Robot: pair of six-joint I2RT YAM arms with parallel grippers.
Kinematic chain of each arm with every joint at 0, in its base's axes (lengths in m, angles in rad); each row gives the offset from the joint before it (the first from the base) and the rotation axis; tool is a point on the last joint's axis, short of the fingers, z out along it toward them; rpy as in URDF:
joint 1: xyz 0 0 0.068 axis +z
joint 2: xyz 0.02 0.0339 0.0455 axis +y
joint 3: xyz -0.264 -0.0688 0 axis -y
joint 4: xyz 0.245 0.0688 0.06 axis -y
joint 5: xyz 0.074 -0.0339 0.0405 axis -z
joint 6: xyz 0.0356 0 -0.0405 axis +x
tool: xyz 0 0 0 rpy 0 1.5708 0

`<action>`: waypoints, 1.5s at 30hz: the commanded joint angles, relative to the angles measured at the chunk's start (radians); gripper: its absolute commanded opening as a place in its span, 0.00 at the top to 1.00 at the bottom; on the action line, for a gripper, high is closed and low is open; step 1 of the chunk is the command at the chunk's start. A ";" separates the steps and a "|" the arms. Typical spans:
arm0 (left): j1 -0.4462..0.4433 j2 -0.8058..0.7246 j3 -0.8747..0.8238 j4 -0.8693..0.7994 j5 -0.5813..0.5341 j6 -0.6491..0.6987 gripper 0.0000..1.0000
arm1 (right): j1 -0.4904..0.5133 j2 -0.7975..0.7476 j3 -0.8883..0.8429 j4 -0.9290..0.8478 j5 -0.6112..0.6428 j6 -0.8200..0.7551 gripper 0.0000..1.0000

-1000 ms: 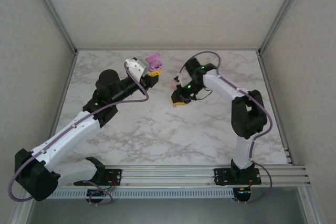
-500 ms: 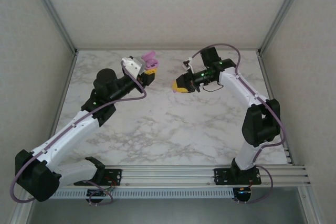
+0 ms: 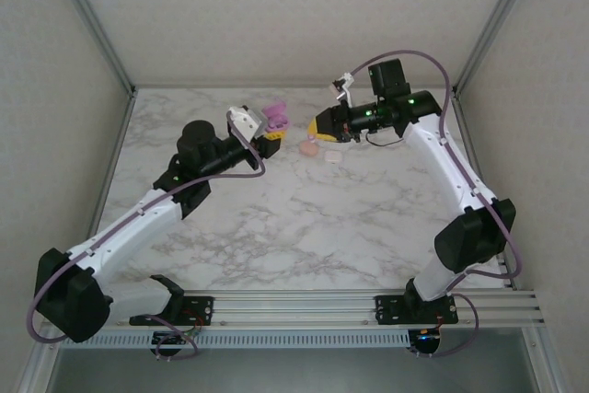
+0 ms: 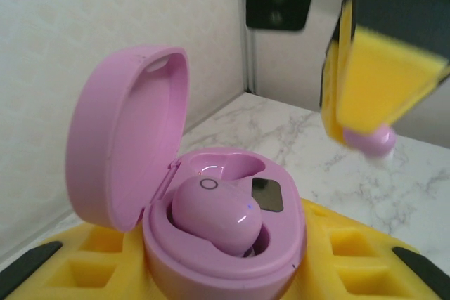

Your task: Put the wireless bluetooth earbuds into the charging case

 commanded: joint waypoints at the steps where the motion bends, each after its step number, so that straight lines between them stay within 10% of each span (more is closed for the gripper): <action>1: -0.015 0.017 -0.010 0.074 0.076 0.023 0.79 | -0.005 -0.039 0.054 -0.019 0.037 0.027 0.82; 45: -0.039 0.166 0.171 0.069 0.348 -0.073 0.79 | 0.015 -0.074 -0.005 0.093 0.095 0.059 0.82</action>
